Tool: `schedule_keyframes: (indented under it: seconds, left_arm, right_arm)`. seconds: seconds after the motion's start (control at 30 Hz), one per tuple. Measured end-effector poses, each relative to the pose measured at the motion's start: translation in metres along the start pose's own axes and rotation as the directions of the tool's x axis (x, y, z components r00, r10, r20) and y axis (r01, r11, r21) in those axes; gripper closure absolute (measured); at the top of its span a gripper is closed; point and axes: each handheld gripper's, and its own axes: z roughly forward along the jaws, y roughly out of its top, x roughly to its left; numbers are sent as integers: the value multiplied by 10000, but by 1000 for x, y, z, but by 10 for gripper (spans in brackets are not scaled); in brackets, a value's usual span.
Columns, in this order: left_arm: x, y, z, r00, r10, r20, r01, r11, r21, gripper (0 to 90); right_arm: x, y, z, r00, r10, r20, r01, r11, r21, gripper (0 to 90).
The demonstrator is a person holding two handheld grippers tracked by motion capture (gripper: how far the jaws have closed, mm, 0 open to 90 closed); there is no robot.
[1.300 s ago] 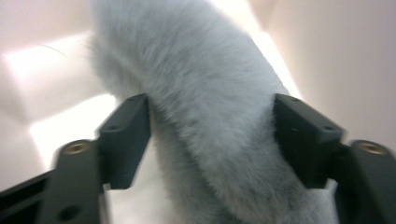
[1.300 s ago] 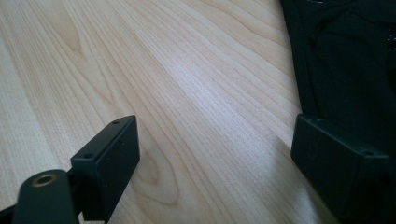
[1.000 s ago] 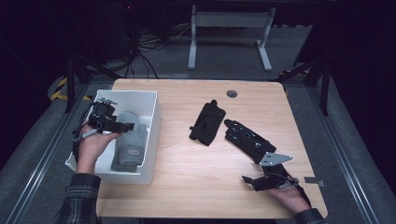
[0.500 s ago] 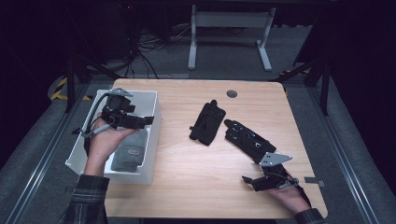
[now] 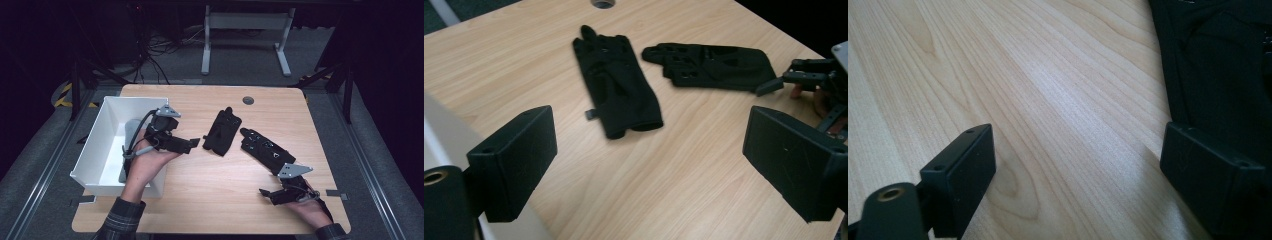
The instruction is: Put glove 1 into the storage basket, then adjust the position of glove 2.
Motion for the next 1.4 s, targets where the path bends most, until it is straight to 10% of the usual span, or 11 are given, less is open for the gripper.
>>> schedule_keyframes:
  seconds: [0.8,1.4]
  left_arm:
    - [-42,-73,95,9960,623,647,-699,9901,1214,77]
    - [-41,-119,117,9914,1306,56,-1289,9697,2075,0]
  right_arm:
    - [-2,2,-1,9999,-50,-110,51,9999,140,191]
    - [-42,31,-28,9978,252,608,-217,9981,-574,900]
